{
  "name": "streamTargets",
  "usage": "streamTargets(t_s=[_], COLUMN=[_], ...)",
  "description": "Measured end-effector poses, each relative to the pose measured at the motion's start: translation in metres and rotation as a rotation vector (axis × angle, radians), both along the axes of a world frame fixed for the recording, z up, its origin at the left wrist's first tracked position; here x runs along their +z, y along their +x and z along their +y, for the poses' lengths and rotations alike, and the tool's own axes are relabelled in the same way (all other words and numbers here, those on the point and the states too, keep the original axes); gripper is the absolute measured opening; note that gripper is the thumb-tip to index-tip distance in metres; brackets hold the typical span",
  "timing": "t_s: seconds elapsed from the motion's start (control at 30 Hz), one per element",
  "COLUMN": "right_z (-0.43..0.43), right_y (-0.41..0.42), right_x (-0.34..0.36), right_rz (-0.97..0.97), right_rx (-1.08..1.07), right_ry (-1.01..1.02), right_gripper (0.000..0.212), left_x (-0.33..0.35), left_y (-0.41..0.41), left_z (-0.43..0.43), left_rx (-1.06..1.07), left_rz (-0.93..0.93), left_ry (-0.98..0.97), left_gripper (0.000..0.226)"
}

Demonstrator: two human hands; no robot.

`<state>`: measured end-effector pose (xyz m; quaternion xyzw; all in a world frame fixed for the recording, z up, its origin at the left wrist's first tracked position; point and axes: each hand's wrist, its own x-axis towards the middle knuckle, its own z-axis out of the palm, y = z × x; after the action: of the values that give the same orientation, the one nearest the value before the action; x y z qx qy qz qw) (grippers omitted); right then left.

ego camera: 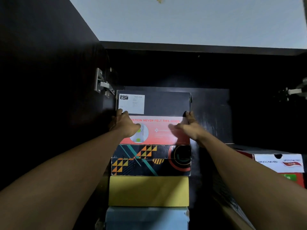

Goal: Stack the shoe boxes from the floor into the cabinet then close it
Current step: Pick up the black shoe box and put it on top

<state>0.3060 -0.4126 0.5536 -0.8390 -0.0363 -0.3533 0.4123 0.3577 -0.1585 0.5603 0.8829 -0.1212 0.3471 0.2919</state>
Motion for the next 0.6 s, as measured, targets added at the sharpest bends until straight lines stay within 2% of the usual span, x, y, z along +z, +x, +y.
streamTargets(t_s=[0.1, 0.23, 0.3, 0.37, 0.6], right_z=[-0.003, 0.002, 0.006, 0.010, 0.048], right_y=[-0.006, -0.024, -0.040, -0.059, -0.152], right_x=[0.008, 0.014, 0.018, 0.024, 0.054], right_rz=[0.050, -0.012, -0.033, -0.061, -0.091], right_rx=[-0.007, 0.013, -0.005, -0.055, -0.088], right_ry=[0.000, 0.051, 0.037, 0.013, -0.010], right_gripper=[0.085, 0.092, 0.084, 0.076, 0.070], left_x=[0.000, -0.003, 0.000, 0.006, 0.037], left_y=[-0.004, -0.020, -0.033, -0.053, -0.153], left_z=[0.000, 0.003, 0.008, 0.014, 0.039], left_rx=[0.010, 0.012, 0.037, 0.030, -0.107], left_rz=[0.010, -0.003, -0.011, -0.024, -0.091], left_ry=[-0.006, -0.016, 0.008, 0.006, 0.000], left_gripper=[0.083, 0.083, 0.082, 0.082, 0.079])
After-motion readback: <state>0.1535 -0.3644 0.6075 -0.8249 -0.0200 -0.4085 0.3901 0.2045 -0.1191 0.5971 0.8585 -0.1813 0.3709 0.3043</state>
